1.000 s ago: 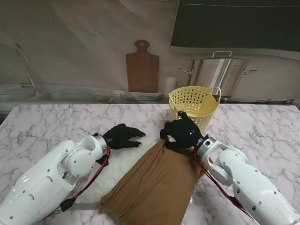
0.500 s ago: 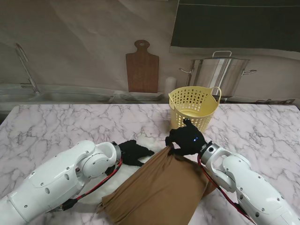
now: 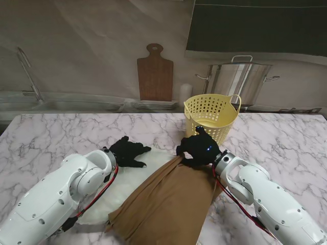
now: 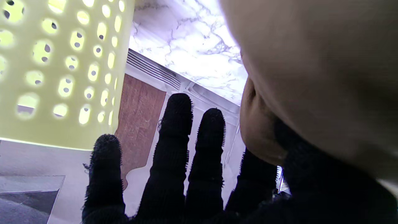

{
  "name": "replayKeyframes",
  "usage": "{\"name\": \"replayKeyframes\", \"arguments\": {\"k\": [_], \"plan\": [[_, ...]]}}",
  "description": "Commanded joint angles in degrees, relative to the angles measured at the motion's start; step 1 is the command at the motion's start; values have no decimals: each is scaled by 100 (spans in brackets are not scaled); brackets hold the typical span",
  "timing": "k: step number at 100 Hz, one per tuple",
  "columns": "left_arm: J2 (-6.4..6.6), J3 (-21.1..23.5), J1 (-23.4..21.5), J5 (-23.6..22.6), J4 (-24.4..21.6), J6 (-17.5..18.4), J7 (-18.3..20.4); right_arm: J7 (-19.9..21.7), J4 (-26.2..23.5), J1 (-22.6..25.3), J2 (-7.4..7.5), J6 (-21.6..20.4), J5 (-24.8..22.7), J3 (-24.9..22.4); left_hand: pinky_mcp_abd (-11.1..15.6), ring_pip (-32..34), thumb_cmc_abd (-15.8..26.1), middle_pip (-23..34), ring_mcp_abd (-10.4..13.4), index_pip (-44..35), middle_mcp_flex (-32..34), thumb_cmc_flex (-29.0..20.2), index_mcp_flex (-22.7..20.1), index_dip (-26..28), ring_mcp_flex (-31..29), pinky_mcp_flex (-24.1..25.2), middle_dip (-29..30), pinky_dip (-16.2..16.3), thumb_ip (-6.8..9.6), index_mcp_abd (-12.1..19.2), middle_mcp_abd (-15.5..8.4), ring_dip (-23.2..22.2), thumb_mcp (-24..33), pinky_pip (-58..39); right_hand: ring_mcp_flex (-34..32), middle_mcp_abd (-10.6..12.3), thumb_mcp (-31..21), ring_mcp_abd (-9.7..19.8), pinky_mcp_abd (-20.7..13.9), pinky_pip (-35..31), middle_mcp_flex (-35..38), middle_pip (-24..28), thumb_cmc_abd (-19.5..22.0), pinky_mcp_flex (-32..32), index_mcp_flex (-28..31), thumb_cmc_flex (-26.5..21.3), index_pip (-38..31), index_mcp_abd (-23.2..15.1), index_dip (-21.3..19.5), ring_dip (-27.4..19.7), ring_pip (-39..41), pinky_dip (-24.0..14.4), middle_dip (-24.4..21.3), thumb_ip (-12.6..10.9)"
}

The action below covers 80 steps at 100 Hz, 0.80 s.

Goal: Remove the pillowcase from the pillow and put it in the laundry basket

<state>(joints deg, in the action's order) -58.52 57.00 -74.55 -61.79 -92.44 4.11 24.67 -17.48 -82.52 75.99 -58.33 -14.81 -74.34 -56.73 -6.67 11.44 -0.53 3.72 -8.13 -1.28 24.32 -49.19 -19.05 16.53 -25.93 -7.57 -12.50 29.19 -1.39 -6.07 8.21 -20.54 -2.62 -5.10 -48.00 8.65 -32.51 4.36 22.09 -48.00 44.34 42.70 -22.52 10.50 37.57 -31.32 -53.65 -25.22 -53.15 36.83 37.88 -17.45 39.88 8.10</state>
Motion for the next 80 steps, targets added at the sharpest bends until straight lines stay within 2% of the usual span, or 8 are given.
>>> {"name": "replayKeyframes", "arguments": {"k": [1,11,26,40,46,57,68,80], "plan": [[73,177,-77,-112,-62,-81,-114,-14,17,-88,-4,64,11,-34,-87,145,-392,107,-256,-277,204,-756,-264,-11,-152,-71,-87,132,19,-319,161,-171,129,-3856,-2,30,87,82,21,-31,-100,3,190,-82,108,-175,-769,174,-225,-50,-22,97,-44,67],[30,520,-314,-185,-282,-72,-414,-14,26,-139,-16,79,45,-22,-143,410,-239,355,-278,-439,457,-983,-476,108,-284,-142,-376,302,8,-347,202,-521,105,-4208,-5,35,87,89,21,-33,-105,2,186,-83,107,-182,-769,175,-224,-50,-21,99,-45,66],[-37,977,-724,-204,-594,-8,-973,-30,78,-214,-26,87,77,23,-91,1218,164,844,-298,-775,664,-1710,-890,668,-482,-437,-1161,1027,-34,-382,280,-1854,87,-5321,-1,35,93,84,14,-37,-104,6,190,-80,103,-179,-768,174,-224,-51,-20,100,-45,68],[-106,1136,-927,448,-604,336,-1414,-60,170,-319,-40,100,145,133,145,1954,97,726,-236,-816,325,-1917,-1008,1115,-732,-1008,-1156,1606,-58,-151,317,-2918,82,-6378,0,38,96,83,13,-41,-100,9,198,-75,101,-177,-767,175,-224,-52,-22,101,-45,67],[-105,1162,-955,733,-559,567,-1367,-69,183,-338,-44,106,158,158,-108,1276,90,301,-336,-562,-41,-1396,-832,621,-596,-864,-529,1348,-7,-11,128,-2316,78,-5879,-1,38,96,81,11,-42,-102,9,194,-73,95,-180,-771,179,-230,-53,-22,102,-46,66],[-25,1185,-926,1067,-491,831,-777,-87,184,-335,-50,109,177,163,-629,-4,-425,-346,-583,-71,-1073,-488,60,63,40,-369,292,136,16,153,50,-560,86,-3940,-6,39,97,93,17,-40,-99,11,202,-81,90,-181,-769,181,-231,-53,-20,104,-47,66],[29,1090,-800,1413,-252,1006,-435,-89,169,-309,-44,96,160,137,-228,-46,-1158,-452,-482,30,-1625,-86,448,-65,294,-399,495,-188,61,-70,276,-285,104,-3691,-9,41,99,92,5,-43,-94,17,205,-77,93,-183,-768,171,-235,-54,-19,105,-46,66],[96,830,-532,1724,49,1167,-64,-64,142,-275,-38,84,140,101,126,70,-1708,-385,-256,113,-1580,-19,747,-108,201,-482,383,-39,108,294,138,-344,209,-3928,-11,41,100,91,12,-43,-98,14,208,-77,93,-185,-768,174,-237,-53,-17,107,-48,68]]}}
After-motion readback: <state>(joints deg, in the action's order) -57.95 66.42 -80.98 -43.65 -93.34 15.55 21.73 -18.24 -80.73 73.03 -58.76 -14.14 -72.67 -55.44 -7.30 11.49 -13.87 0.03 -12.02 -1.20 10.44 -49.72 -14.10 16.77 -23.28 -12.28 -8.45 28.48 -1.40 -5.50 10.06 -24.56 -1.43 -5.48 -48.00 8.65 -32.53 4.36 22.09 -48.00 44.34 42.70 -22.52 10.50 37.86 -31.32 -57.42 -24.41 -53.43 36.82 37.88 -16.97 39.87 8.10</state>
